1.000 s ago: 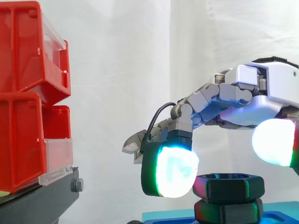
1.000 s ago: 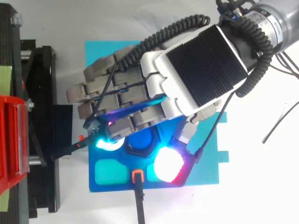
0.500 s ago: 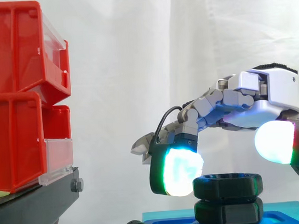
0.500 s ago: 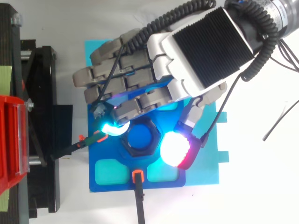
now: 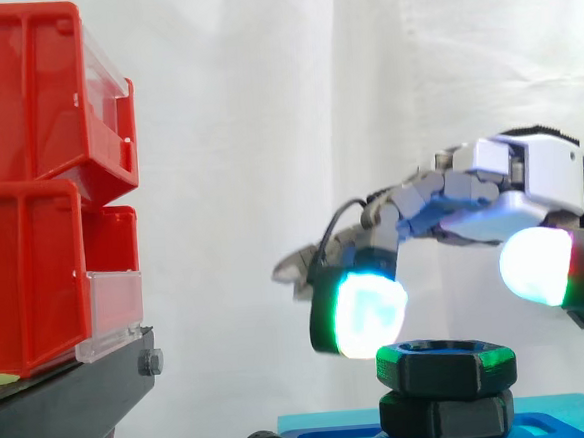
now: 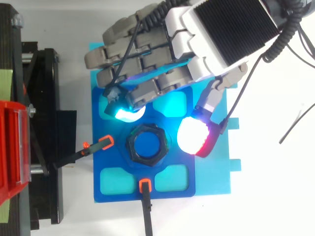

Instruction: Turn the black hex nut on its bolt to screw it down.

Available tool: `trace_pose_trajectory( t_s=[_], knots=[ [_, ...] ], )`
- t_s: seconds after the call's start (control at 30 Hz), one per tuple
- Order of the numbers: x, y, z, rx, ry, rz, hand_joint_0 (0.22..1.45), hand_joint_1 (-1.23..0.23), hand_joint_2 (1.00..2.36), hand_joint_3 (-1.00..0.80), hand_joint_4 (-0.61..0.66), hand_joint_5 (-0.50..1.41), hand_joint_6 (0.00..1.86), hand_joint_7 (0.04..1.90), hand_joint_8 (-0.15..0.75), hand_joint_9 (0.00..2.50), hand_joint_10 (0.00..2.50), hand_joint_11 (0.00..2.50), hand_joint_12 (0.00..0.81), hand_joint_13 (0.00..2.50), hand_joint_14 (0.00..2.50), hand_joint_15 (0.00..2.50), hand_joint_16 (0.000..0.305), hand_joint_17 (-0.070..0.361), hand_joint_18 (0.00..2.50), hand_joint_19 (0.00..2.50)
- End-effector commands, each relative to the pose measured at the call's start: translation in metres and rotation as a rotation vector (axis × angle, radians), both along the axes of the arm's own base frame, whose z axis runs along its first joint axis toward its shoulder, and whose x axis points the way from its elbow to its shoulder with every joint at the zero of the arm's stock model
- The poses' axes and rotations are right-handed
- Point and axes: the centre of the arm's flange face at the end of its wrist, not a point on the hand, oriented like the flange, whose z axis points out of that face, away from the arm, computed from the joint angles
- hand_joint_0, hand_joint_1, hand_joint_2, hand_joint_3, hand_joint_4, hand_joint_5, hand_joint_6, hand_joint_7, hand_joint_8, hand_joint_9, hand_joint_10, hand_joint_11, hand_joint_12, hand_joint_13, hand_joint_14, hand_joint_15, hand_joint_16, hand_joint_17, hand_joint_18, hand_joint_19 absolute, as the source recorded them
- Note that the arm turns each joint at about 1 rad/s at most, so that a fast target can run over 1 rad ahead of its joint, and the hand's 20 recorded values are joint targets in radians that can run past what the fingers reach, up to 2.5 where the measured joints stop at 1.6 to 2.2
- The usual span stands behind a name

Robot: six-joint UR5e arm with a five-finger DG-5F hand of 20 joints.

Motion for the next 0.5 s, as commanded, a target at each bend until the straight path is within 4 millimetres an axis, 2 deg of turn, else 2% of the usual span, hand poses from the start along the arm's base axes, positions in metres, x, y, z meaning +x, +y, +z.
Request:
trace_pose_trajectory(
  t_s=[0.0,0.13,0.3,0.47],
  knots=[
    [0.009,0.007,0.016,0.003,-0.060,0.029,0.46,-0.28,1.00,-0.50,0.39,-0.07,0.74,0.73,0.400,0.61,0.01,0.28,0.420,0.45,0.00,0.07,0.068,0.153,0.52,0.45],
    [0.014,0.015,0.021,0.022,-0.072,0.047,0.46,-0.28,1.00,-0.50,0.39,-0.07,0.73,0.75,0.403,0.63,0.01,0.28,0.418,0.45,0.00,0.07,0.068,0.152,0.52,0.45],
    [0.020,0.034,0.022,0.026,-0.078,0.055,0.43,-0.34,1.00,-0.50,0.41,-0.08,0.61,0.92,0.409,0.64,0.01,0.27,0.429,0.46,0.00,0.07,0.070,0.156,0.54,0.45],
    [0.027,0.059,0.023,0.014,-0.098,0.052,0.41,-0.39,1.00,-0.50,0.42,-0.08,0.56,1.00,0.406,0.63,0.01,0.28,0.435,0.46,0.00,0.07,0.071,0.159,0.54,0.45]
  ],
)
